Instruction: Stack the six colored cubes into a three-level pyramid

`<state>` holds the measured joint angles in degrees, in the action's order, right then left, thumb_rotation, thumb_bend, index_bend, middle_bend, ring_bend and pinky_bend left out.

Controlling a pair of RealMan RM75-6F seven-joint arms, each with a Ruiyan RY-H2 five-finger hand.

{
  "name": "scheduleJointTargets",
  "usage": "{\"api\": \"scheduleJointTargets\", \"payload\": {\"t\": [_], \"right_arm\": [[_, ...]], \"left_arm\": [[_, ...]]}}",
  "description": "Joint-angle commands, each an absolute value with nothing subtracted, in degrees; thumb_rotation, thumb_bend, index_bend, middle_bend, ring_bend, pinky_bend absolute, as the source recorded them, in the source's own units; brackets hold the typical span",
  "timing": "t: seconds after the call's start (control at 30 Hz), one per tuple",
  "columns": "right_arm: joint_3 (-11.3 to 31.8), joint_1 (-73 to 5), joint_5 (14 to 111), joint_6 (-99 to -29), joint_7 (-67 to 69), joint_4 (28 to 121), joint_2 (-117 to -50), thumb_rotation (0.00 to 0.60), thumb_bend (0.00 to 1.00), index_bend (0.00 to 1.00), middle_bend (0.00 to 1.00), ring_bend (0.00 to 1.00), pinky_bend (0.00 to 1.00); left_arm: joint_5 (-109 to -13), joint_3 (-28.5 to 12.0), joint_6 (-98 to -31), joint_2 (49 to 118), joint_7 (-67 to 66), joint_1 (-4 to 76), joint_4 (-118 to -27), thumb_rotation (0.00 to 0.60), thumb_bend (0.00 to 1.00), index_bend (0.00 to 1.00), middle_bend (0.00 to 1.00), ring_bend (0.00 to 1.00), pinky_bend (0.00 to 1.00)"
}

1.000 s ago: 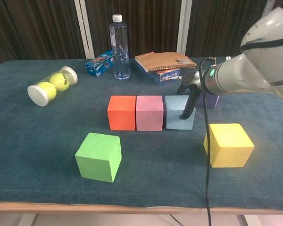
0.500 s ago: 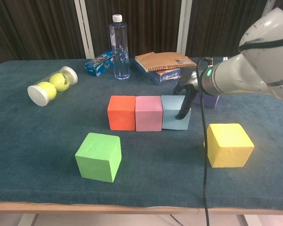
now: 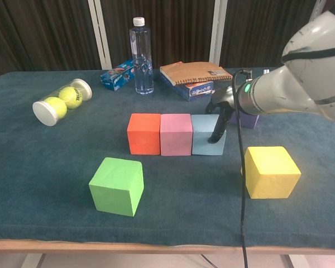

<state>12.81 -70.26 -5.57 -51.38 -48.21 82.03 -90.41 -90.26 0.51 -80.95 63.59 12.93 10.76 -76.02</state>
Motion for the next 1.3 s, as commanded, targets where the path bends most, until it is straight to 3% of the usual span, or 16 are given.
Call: {"api": "scheduleJointTargets", "payload": {"t": [0.03,0.6,0.8,1.13,1.3], "right_arm": [[12.96,-70.31,-5.58,-51.37,-48.26,81.93,-90.59,0.6,0.24,0.46,0.0,0.0,0.0],[14.11,-70.02,-5.77,-50.56,-47.57,81.52,-90.88,0.6,0.24,0.45,0.0,0.0,0.0],[14.24,-70.02,-5.61,-49.81,-47.25,80.69,-91.44,0.6,0.24,0.41,0.0,0.0,0.0],[14.14,-69.92,-5.25,-49.4,-46.93,81.05,-91.25,0.6,0.24,0.09,0.0,0.0,0.0],[13.98,-69.9,-4.95,-49.1,-46.76,81.72,-90.8,0.6,0.24,0.02,0.0,0.0,0.0]], "left_arm": [[-90.25,0.5,-81.0,63.58,13.02,10.73,-76.01,0.593,0.1,0.0,0.03,0.0,0.07],[-90.23,0.56,-81.25,63.73,14.0,10.48,-75.12,0.592,0.1,0.0,0.03,0.0,0.07],[-90.12,0.57,-81.19,63.78,13.98,10.41,-75.05,0.593,0.1,0.0,0.03,0.0,0.07],[-90.08,0.54,-81.06,63.93,14.31,10.47,-74.7,0.592,0.1,0.0,0.03,0.0,0.07],[-90.13,0.53,-81.13,63.98,14.37,10.45,-74.67,0.595,0.1,0.0,0.03,0.0,0.07]]}}
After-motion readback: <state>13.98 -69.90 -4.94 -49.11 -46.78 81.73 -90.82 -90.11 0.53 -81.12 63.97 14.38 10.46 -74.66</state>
